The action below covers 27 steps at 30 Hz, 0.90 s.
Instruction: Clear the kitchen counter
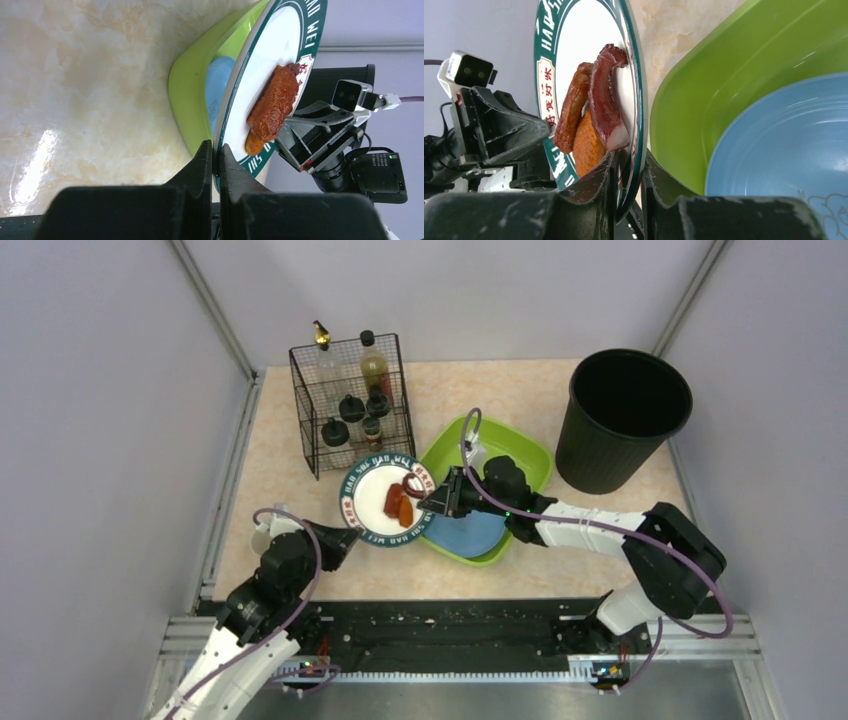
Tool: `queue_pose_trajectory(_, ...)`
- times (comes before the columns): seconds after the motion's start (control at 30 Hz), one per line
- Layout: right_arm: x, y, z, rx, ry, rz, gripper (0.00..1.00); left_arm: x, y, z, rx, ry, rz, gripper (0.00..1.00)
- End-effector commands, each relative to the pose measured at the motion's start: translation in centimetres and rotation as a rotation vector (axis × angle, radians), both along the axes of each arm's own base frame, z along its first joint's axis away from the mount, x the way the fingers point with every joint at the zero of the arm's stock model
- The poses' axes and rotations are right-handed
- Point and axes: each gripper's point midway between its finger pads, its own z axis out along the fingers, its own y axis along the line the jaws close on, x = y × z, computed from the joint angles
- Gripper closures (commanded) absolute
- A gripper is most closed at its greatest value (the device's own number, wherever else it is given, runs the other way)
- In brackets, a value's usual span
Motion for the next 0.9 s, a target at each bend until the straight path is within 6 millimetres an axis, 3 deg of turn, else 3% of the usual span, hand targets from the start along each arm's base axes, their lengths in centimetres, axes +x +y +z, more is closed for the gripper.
queue_pose_trajectory(0.0,-0.4,1.9,2.9,0.091,-0.063,0.061,0.88,1.0,-1.9,5.1,-0.152,-0.151,-0.044,1.0)
queue_pose_trajectory(0.07,-0.3,1.9,3.0,0.094,-0.064,0.059,1.0,1.2,-2.2,4.9,-0.155,-0.151,-0.054,1.0)
queue_pose_trajectory(0.43,-0.5,1.5,3.5,0.081,-0.058,0.051,1.0,1.5,-3.3,3.5,-0.116,-0.129,-0.108,0.99)
queue_pose_trajectory(0.7,0.8,0.0,4.1,0.077,-0.049,0.016,1.0,1.2,-2.7,3.7,-0.046,-0.195,-0.12,0.52)
queue_pose_trajectory(0.87,1.6,-1.2,4.8,0.081,-0.058,-0.012,1.0,1.1,-2.6,3.0,0.01,-0.197,-0.143,0.48)
